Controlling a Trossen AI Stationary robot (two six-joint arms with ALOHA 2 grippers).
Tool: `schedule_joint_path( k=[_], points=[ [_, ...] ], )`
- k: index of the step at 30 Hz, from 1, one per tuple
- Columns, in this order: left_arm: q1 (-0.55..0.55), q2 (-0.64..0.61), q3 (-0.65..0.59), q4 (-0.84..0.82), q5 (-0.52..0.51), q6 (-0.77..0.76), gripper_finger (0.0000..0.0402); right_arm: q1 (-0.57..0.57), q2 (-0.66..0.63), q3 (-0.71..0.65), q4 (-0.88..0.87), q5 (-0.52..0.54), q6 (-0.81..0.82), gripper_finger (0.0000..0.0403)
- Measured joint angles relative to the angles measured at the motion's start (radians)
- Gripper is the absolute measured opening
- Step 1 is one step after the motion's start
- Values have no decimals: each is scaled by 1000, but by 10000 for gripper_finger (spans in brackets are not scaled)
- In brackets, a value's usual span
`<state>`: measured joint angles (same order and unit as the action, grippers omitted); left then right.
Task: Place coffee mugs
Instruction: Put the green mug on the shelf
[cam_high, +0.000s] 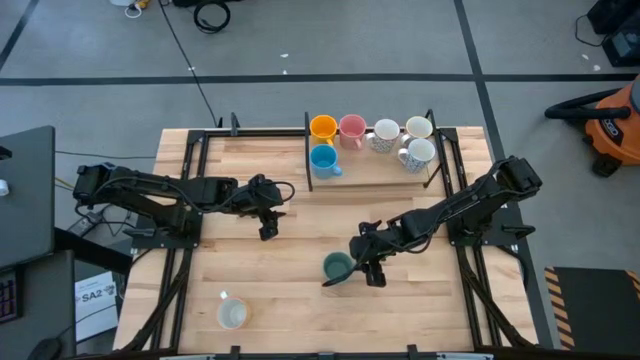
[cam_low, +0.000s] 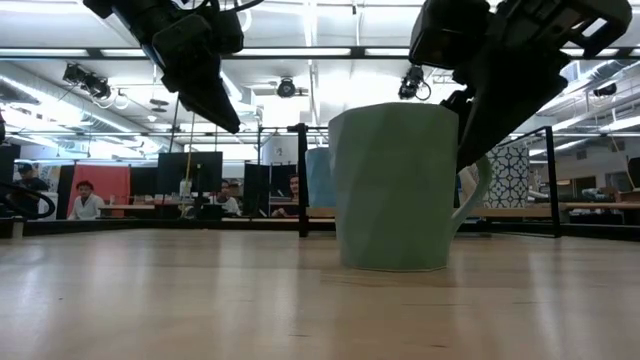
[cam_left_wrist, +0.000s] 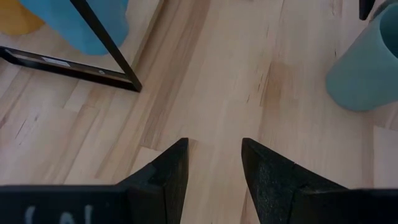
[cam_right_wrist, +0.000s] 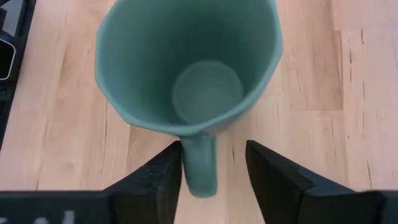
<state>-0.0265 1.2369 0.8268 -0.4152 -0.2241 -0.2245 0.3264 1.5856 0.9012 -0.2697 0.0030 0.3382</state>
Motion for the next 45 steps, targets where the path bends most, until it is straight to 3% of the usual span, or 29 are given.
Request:
schedule_joint_path(
  k=[18,34,45],
  points=[
    [0,0,0,0,0,1,156,0,0,0,4,5,0,64],
    [0,0,0,0,0,1,156,-17,-13,0,-18,113,30,64],
    [0,0,0,24,0,0,156,-109,-133,-1,-99,165,59,64]
  ],
)
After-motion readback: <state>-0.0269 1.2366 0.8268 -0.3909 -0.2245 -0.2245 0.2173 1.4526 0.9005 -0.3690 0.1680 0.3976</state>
